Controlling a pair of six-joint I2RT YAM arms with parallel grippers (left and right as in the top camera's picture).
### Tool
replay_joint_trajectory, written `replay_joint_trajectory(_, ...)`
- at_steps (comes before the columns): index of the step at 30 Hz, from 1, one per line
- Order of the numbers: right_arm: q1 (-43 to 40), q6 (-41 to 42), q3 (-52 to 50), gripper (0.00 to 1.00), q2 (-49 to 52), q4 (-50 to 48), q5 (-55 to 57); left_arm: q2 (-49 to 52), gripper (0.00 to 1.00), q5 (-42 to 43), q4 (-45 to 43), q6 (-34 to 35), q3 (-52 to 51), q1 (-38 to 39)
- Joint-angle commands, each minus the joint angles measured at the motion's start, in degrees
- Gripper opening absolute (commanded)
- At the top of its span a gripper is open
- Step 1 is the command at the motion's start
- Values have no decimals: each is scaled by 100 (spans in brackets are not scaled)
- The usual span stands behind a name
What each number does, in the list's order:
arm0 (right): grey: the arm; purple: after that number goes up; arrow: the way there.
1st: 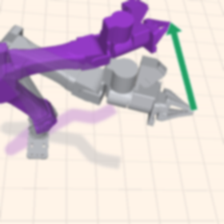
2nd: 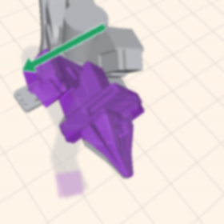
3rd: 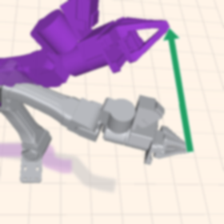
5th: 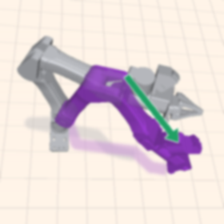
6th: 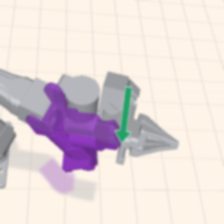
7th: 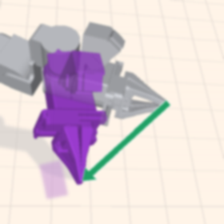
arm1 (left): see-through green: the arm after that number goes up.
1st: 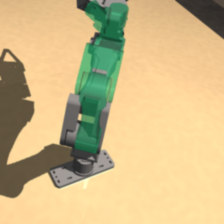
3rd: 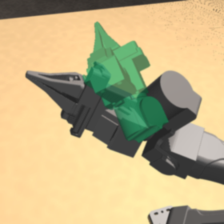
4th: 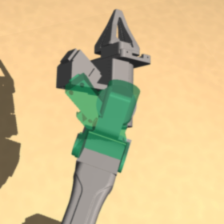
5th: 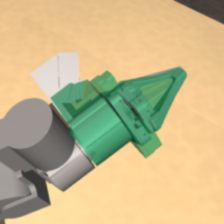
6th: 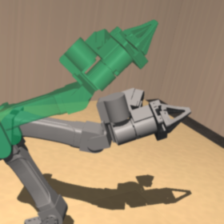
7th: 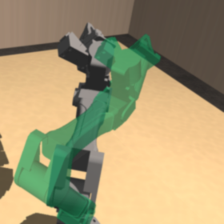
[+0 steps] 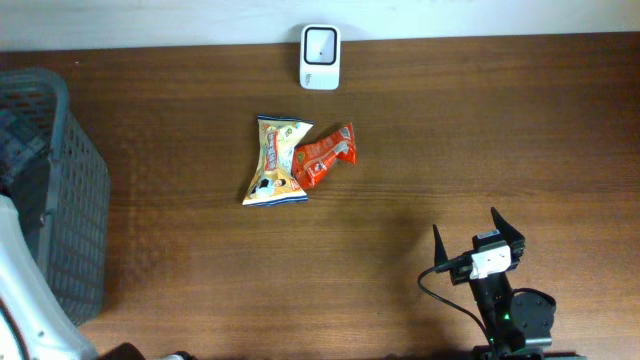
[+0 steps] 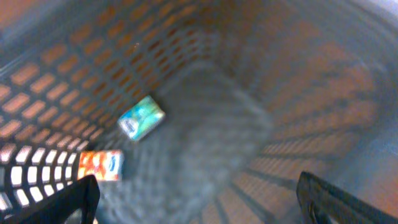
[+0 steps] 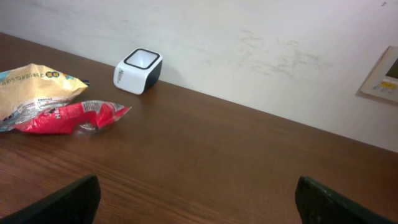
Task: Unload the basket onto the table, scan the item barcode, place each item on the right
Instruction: 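Return the left gripper to the basket and grasp the green tissue pack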
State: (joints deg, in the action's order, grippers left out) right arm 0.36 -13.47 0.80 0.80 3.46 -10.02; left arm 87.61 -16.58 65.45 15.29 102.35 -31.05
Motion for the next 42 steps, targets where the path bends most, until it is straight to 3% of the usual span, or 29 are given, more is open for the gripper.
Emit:
replay_joint_trajectory(1,11,39,-48,99,-44,17,13,2,99,-83,-608,238,-1054,-540)
replay_joint_trajectory(5,11,39,-48,99,-44,17,13,26,99,-79,-1508,83,-2035,-935)
replay_joint_trajectory(9,11,39,-48,99,-44,17,13,286,99,-76,-2575,-848,-2785,-1193)
replay_joint_trajectory(12,11,39,-48,99,-44,17,13,638,99,-79,-3163,-1154,-3001,-1300)
replay_joint_trajectory(19,11,39,-48,99,-44,17,13,1589,99,26,-3547,-1884,-3021,-1392)
replay_joint_trajectory(24,11,39,-48,99,-44,17,13,1991,89,-17,-3891,-2227,-3021,-1403)
replay_joint_trajectory(26,11,39,-48,99,-44,17,13,2107,75,-22,-3985,-2452,-3021,-1414)
replay_joint_trajectory(29,11,39,-48,99,-44,17,13,2234,64,-105,-4094,-2583,-3021,-1453)
replay_joint_trajectory(38,11,39,-48,99,-44,17,13,2629,61,-188,-4159,-2590,-3021,-1834)
replay_joint_trajectory(42,11,39,-48,99,-44,17,13,2629,31,-160,-4275,-2588,-3021,-1873)
